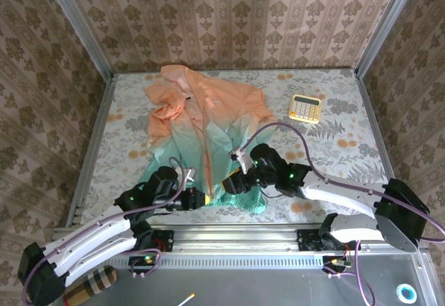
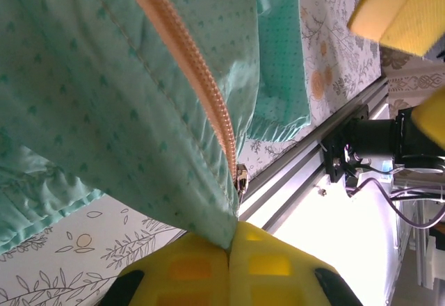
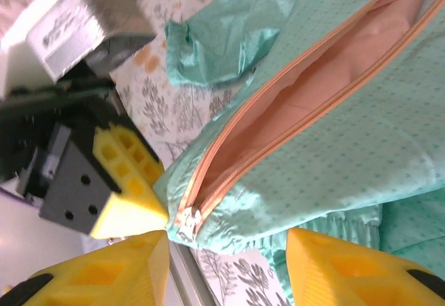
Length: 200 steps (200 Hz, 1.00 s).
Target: Zip up the jacket
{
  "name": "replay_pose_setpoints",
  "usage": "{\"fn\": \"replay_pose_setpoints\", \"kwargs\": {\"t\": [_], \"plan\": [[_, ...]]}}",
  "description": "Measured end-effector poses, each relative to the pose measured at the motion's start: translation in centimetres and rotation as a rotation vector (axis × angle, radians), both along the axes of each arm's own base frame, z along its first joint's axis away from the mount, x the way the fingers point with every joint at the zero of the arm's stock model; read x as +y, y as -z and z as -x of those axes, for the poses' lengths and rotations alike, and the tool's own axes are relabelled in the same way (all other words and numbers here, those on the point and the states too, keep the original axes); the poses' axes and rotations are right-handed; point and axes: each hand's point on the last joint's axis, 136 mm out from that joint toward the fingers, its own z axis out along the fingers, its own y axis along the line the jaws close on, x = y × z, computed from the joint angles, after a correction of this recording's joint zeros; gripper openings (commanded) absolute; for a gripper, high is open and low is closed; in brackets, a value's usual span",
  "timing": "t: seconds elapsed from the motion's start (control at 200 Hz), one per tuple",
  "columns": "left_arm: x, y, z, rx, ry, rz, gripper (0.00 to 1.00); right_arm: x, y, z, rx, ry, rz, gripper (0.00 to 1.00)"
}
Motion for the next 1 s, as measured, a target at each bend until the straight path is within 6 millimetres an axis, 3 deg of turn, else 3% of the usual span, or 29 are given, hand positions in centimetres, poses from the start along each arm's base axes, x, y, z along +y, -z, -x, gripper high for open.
{"fn": "replay_pose_setpoints", "kwargs": {"t": [0.24, 0.485, 0.875, 1.0], "plan": [[-0.2, -0.7, -0.1, 0.005, 0.01, 0.011, 0.0, 1.7, -0.3, 2.2, -0.177, -0.131, 0.138, 0.45], [-0.1, -0.5, 0.0, 0.014, 0.013, 0.004, 0.0, 2.9, 2.5, 3.2, -0.177, -0.191, 0.22, 0.46], [-0.2, -0.7, 0.0, 0.016, 0.017, 0.01, 0.0, 3.7, 4.3, 3.0, -0.151, -0.201, 0.262, 0.45], [-0.2, -0.8, -0.1, 0.016, 0.016, 0.007, 0.0, 3.7, 4.7, 2.7, -0.156, -0.191, 0.274, 0.38]]}}
